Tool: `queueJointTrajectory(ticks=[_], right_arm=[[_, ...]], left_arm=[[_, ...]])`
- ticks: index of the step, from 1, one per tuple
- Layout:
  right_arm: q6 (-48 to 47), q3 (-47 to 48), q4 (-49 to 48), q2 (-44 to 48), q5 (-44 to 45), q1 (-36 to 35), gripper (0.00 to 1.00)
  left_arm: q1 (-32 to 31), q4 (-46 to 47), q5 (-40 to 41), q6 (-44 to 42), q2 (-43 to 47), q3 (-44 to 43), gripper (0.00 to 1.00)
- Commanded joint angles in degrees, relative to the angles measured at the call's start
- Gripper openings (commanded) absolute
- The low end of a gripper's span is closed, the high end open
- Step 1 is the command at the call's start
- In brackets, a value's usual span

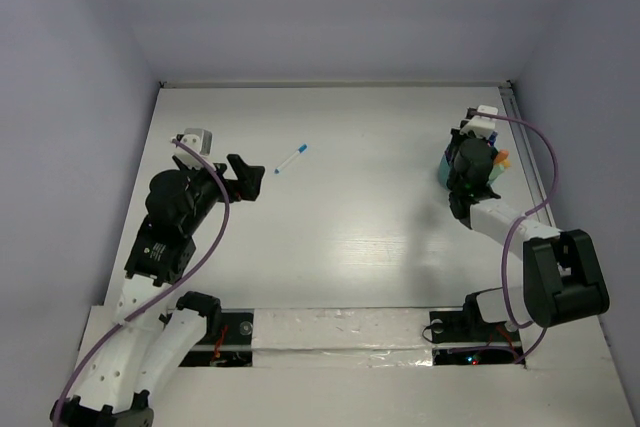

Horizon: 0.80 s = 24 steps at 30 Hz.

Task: Sort the stationery into containers
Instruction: Place the pen in the storage box.

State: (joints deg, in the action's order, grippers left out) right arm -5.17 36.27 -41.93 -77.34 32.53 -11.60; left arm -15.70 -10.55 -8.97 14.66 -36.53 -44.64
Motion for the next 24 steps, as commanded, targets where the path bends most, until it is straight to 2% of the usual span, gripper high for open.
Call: queueJointTrajectory(ticks=[1,5,12,16,18,24], right_arm=[[-1.42,1.08,0.09,-0.71,-0.72,-0.01,0.00],[-1.25,1.34,1.32,-1.84,-1.59,-0.01,0.06],[-0.72,0.99,1.24,-1.67,-2.65,-0.01,0.30],[-0.37,1.26,1.94,-1.06,-2.56,-0.01,0.37],[0.24,1.70,2.82,-0.27,-3.09,-0.53,0.45],[5.06,4.85,9.58,3.60,-6.33,-3.25,0.48]], left_arm=[[-0.56,1.49,0.45,-0.24,0.85,-0.45,0.99],[-0.56,1.41,0.53,-0.24,0.85,-0.44,0.99],[-0.56,1.58,0.45,-0.24,0.76,-0.36,0.99],[-0.56,1.58,0.53,-0.15,0.76,-0.36,0.99],[-0.56,1.49,0.45,-0.24,0.68,-0.36,0.99],[-0.56,1.76,0.62,-0.24,0.15,-0.27,0.99]])
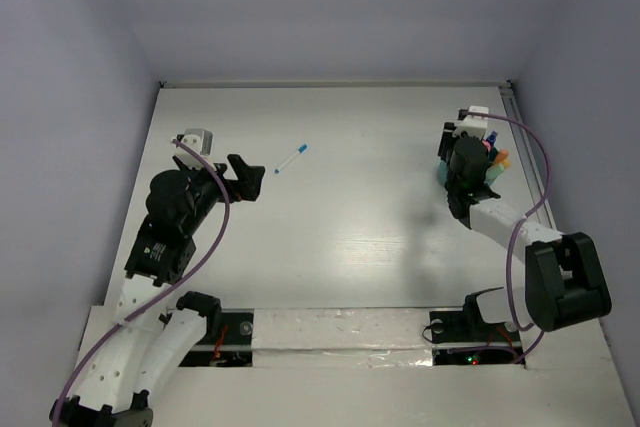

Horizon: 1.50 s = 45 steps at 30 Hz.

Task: Sort the stationery into containers
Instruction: Place the pen in the storage box, then pick up the pen from the center of the board.

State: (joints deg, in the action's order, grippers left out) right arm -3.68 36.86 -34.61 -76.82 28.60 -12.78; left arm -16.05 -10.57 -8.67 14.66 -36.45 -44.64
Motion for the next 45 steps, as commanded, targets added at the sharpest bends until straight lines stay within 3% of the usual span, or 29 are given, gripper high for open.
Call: queueJointTrajectory(ticks=[1,5,10,11,16,18,23,34,40,45], right_arm=[[5.25,5.14,3.57,3.08,-4.41,-3.99,0.48],[12.28,13.48,13.40,-2.00,-10.38,-10.49,0.45],[20.11,29.73,23.35,-18.58,-13.83,-18.94,0.44],[21.16,34.98,25.71,-21.16,-15.23,-19.91,0.46],[29.16,51.09,33.54,-35.40,-15.32,-24.57,0.80],[30.92,56.70,36.35,-41.11,-15.94,-25.11,0.86],[33.56,65.43,41.55,-49.91,-15.60,-27.30,0.87],[38.14,84.16,51.92,-66.34,-12.78,-29.50,0.86],[36.56,88.73,56.67,-69.34,-10.06,-30.64,0.55],[33.23,86.28,57.02,-68.99,-9.17,-31.79,0.48]], left_arm=[[-0.21,1.95,0.14,-0.24,-0.03,-0.27,0.99],[1.02,2.31,-0.74,-0.07,-1.08,-0.09,0.99],[2.26,2.39,-1.09,0.11,-2.49,0.08,0.99],[2.26,2.39,-1.18,0.11,-2.66,0.00,0.99],[3.31,2.48,-1.27,0.11,-3.02,0.08,0.99],[3.31,2.48,-1.26,0.11,-2.84,0.08,0.99],[3.31,2.74,-2.32,0.11,-2.58,0.08,0.99],[3.31,2.92,-3.46,0.20,-0.82,0.26,0.99],[2.78,2.66,-3.11,0.02,-0.03,0.17,0.99],[2.26,2.48,-2.94,-0.07,0.23,0.08,0.99]])
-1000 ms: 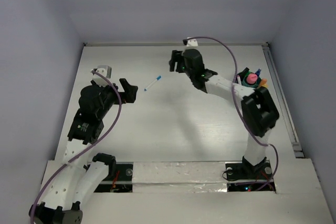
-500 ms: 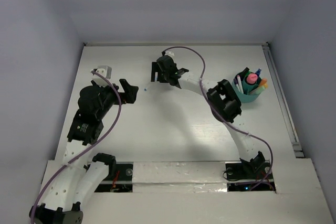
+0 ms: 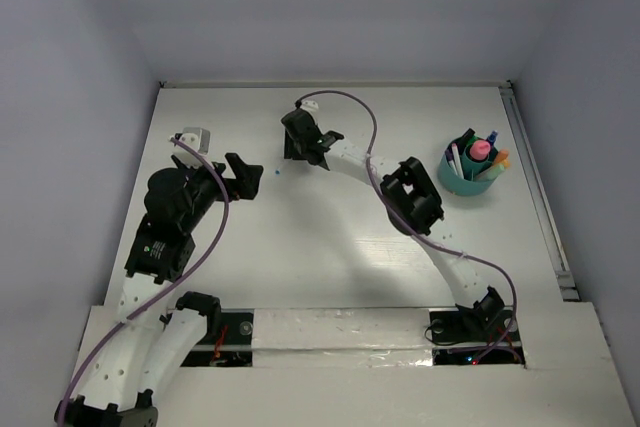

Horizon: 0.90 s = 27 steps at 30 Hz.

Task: Sort the stationery into containers
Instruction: Pick up the pen from the center of the board.

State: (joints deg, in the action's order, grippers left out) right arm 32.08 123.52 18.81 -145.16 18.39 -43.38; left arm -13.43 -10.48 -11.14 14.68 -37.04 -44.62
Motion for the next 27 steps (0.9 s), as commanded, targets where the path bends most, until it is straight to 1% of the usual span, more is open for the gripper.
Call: queueJointTrajectory(ticks=[1,3,4,6,10,13,14,15,16,19,21,22,23,25,27], right_arm=[[-3.41,-0.13,3.95,-1.00,0.77,-1.19,0.47],[-6.56,1.10,5.79,-2.22,-0.46,-1.19,0.39],[-7.63,1.97,6.67,-2.75,-0.64,-1.19,0.37],[-11.74,4.44,8.60,-3.54,-1.51,-1.19,0.27],[-18.35,7.69,11.95,-5.48,-2.92,-1.19,0.25],[-23.10,3.94,11.69,-3.73,-5.38,-1.19,0.23],[-23.72,1.92,11.26,-1.29,-5.30,-1.19,0.23],[-25.55,-2.37,10.38,0.13,-5.47,-1.19,0.21],[-26.44,-4.59,10.11,1.62,-5.99,-1.19,0.18],[-28.47,-11.62,9.67,7.16,-7.05,-1.19,0.20],[-28.82,-13.13,9.67,8.92,-5.84,-1.19,0.26],[-29.08,-12.87,9.76,9.54,-5.74,-1.19,0.38],[-29.43,-12.00,10.19,9.46,-6.08,-1.19,0.42],[-29.96,-9.63,12.21,7.89,-6.79,-1.19,0.49],[-30.40,-4.89,15.36,6.30,-7.40,-1.19,0.49]], left_arm=[[-0.37,2.39,-0.38,0.00,0.83,0.06,0.99],[-0.37,2.39,-0.47,0.00,0.83,0.06,0.99],[-0.37,2.48,-0.38,0.00,0.83,0.06,0.99],[-0.37,2.48,-0.29,0.00,0.74,0.06,0.99],[-0.37,2.48,-0.11,0.09,0.47,0.15,0.99],[-0.37,2.48,-0.11,0.18,0.21,0.15,0.99],[-0.37,2.48,-0.11,0.09,0.21,0.15,0.99],[-0.37,2.57,-0.11,0.09,0.12,0.15,0.99],[-0.37,2.57,-0.20,0.09,0.04,0.15,0.99],[-0.37,2.66,-0.46,0.18,-0.14,0.15,0.99],[-0.37,2.75,-0.64,0.26,-0.23,0.15,0.99],[-0.37,2.83,-0.73,0.26,-0.23,0.15,0.99],[-0.37,2.83,-0.73,0.26,-0.32,0.24,0.99],[-0.37,2.66,-0.38,0.26,-0.40,0.24,0.99],[-0.37,2.66,0.06,0.18,-0.40,0.32,0.99]])
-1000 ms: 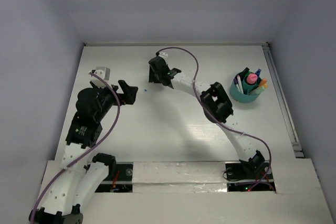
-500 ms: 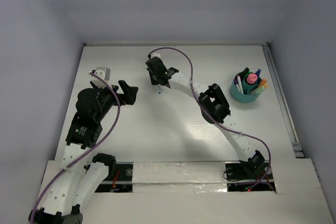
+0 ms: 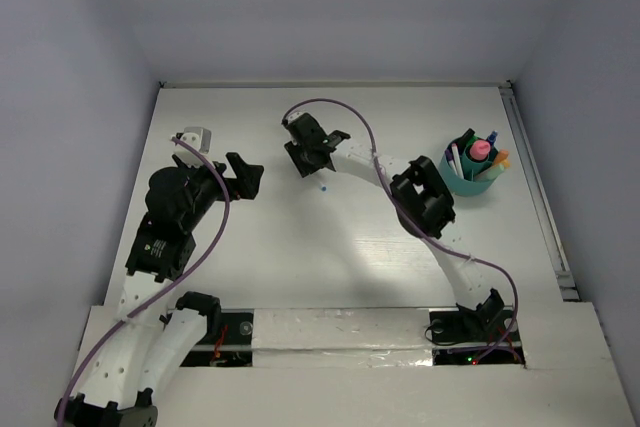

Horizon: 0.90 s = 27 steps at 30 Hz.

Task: Sort the stationery into containers
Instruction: Pick up the pen from the center of the board.

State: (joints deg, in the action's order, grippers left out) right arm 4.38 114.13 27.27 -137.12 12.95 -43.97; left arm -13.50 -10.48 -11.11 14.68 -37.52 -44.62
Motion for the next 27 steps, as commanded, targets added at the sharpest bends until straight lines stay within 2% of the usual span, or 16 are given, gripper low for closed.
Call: queueJointTrajectory(ticks=[1,8,10,12,13,15,16,17,19,21,22,26,27], right_arm=[[-3.06,5.83,7.88,-2.44,-1.88,-0.60,0.49],[-3.68,12.87,13.60,-7.98,-3.28,-0.07,0.42],[-3.68,14.89,14.48,-8.86,-5.12,-0.07,0.36],[-3.50,16.39,15.62,-9.83,-5.92,0.46,0.34],[-3.42,16.65,15.54,-9.92,-6.09,0.46,0.25],[-3.07,17.09,16.06,-10.18,-6.88,0.99,0.16],[-2.72,17.18,16.15,-10.36,-7.15,0.99,0.05],[-2.71,17.18,16.24,-10.36,-7.32,0.99,0.00],[-2.01,16.22,15.02,-8.88,-6.71,0.99,0.00],[-1.05,10.27,10.45,-4.59,-6.45,1.51,0.00],[-0.61,10.24,8.52,-4.56,-6.19,2.12,0.00],[0.19,-7.29,-10.17,11.22,-0.92,3.27,0.00],[0.36,-16.91,-19.96,19.70,0.83,3.27,0.00]], left_arm=[[-0.30,2.57,0.21,0.18,0.16,0.32,0.99],[-0.30,2.66,0.13,0.18,0.16,0.32,0.99],[0.22,2.66,0.13,0.18,0.08,0.32,0.99],[0.23,2.48,0.30,0.18,0.08,0.32,0.99],[0.23,2.66,0.39,0.18,0.08,0.32,0.99],[0.23,2.57,0.30,0.18,0.08,0.32,0.99],[0.23,2.57,0.30,0.18,-0.01,0.32,0.99],[0.23,2.66,0.39,0.18,-0.01,0.32,0.99],[0.23,2.66,0.30,0.18,-0.10,0.32,0.99],[0.23,2.66,0.30,0.18,-0.10,0.41,0.99],[0.23,2.66,0.30,0.18,-0.10,0.32,0.99],[0.23,2.57,0.48,0.18,-0.01,0.32,0.99],[0.23,2.57,0.48,0.18,0.08,0.32,0.99]])
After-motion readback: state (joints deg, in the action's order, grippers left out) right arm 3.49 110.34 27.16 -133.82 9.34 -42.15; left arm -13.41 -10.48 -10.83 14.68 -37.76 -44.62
